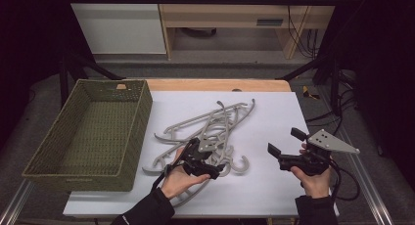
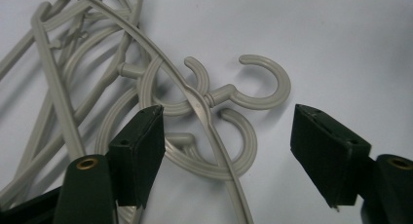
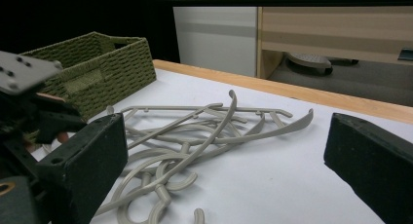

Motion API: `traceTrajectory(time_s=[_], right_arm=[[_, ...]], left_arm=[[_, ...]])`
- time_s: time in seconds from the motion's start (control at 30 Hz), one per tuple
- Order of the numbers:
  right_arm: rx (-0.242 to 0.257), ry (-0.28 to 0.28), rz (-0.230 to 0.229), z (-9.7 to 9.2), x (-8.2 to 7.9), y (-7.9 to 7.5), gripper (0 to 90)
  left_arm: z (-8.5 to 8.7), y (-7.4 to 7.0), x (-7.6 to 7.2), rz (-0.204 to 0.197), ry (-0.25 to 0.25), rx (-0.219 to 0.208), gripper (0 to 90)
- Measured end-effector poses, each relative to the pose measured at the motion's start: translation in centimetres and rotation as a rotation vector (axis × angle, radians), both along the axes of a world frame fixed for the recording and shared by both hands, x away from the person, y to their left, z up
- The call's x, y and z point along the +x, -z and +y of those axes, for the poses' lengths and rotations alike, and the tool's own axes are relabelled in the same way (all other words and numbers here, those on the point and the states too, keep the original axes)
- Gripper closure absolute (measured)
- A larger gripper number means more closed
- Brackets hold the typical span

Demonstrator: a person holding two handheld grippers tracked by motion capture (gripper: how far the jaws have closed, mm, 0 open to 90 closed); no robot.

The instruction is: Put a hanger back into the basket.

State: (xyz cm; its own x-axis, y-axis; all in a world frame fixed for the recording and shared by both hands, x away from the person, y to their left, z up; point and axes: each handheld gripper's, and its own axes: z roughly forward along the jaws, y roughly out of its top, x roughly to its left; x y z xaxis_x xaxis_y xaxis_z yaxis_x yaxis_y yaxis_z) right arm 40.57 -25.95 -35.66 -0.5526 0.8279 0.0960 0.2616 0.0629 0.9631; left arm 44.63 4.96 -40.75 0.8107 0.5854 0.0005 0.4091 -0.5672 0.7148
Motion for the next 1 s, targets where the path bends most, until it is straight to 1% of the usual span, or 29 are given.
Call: traceTrajectory(time_s=[0.1,0.13,0.17,0.2,0.23,0.27,0.3,0.37,0.4,0.43,0.5,0.53,0.57,0.6,0.7,0.73,0.8,0.87,0.9,0.93,1.0], right_arm=[[0.003,0.002,-0.001,-0.1,0.0,0.0,2.3],[0.006,0.008,-0.003,-0.1,0.0,0.0,2.4],[0.006,0.008,-0.003,-0.1,0.0,0.0,2.4],[0.003,0.008,-0.001,-0.1,0.0,0.0,2.3],[0.002,0.008,-0.001,-0.1,0.1,0.0,2.3],[0.002,0.008,-0.001,-0.1,0.0,0.0,2.4],[0.006,0.004,-0.002,-0.1,0.0,0.0,2.4],[0.013,0.001,0.0,0.0,0.0,-0.1,2.4],[0.009,0.002,-0.002,0.0,0.0,-0.1,2.4],[0.01,0.002,-0.002,0.0,0.0,-0.1,2.4],[0.009,0.002,-0.002,0.0,0.0,-0.1,2.3],[0.01,0.001,-0.002,-0.1,0.0,-0.1,2.4],[0.011,0.001,-0.001,-0.1,0.0,-0.1,2.4],[0.011,0.001,-0.001,-0.1,0.0,-0.1,2.4],[0.011,0.001,-0.003,0.0,-0.1,-0.2,2.4],[0.012,0.0,-0.003,0.0,-0.1,-0.2,2.4],[0.014,-0.002,-0.003,0.0,-0.1,-0.2,2.3],[0.016,-0.005,-0.004,0.0,-0.1,-0.2,2.4],[0.016,-0.005,-0.002,0.1,-0.1,-0.3,2.3],[0.009,-0.005,-0.003,0.1,-0.1,-0.2,2.4],[0.012,-0.005,-0.003,0.1,-0.1,-0.2,2.4]], left_arm=[[-0.9,0.6,0.4,0.02,0.005,0.025,32.7],[-1.3,0.9,0.5,0.025,0.005,0.029,35.5],[-1.6,1.1,0.7,0.03,0.006,0.04,35.5],[-1.8,1.4,0.9,0.035,0.009,0.06,39.6],[-2.0,1.6,1.0,0.037,0.005,0.071,39.6],[-2.2,2.0,1.2,0.036,-0.006,0.072,41.3],[-2.3,2.2,1.4,0.043,-0.004,0.082,45.4],[-2.5,2.6,1.7,0.055,-0.014,0.096,46.9],[-2.7,2.8,1.8,0.063,-0.02,0.094,48.7],[-2.7,3.0,1.9,0.064,-0.017,0.113,50.6],[-3.0,3.4,2.0,0.065,-0.038,0.127,53.7],[-3.0,3.5,2.1,0.072,-0.04,0.138,56.1],[-3.1,3.7,2.2,0.082,-0.049,0.136,57.5],[-3.1,3.9,2.3,0.086,-0.053,0.145,57.5],[-3.2,4.4,2.6,0.107,-0.068,0.144,61.0],[-3.2,4.5,2.7,0.112,-0.073,0.146,64.3],[-3.1,4.7,2.9,0.133,-0.076,0.131,66.0],[-3.1,4.8,3.0,0.147,-0.079,0.128,70.5],[-3.1,4.9,3.1,0.163,-0.074,0.126,70.5],[-3.2,5.0,3.2,0.174,-0.071,0.124,72.4],[-3.3,5.1,3.3,0.19,-0.078,0.124,72.9]])
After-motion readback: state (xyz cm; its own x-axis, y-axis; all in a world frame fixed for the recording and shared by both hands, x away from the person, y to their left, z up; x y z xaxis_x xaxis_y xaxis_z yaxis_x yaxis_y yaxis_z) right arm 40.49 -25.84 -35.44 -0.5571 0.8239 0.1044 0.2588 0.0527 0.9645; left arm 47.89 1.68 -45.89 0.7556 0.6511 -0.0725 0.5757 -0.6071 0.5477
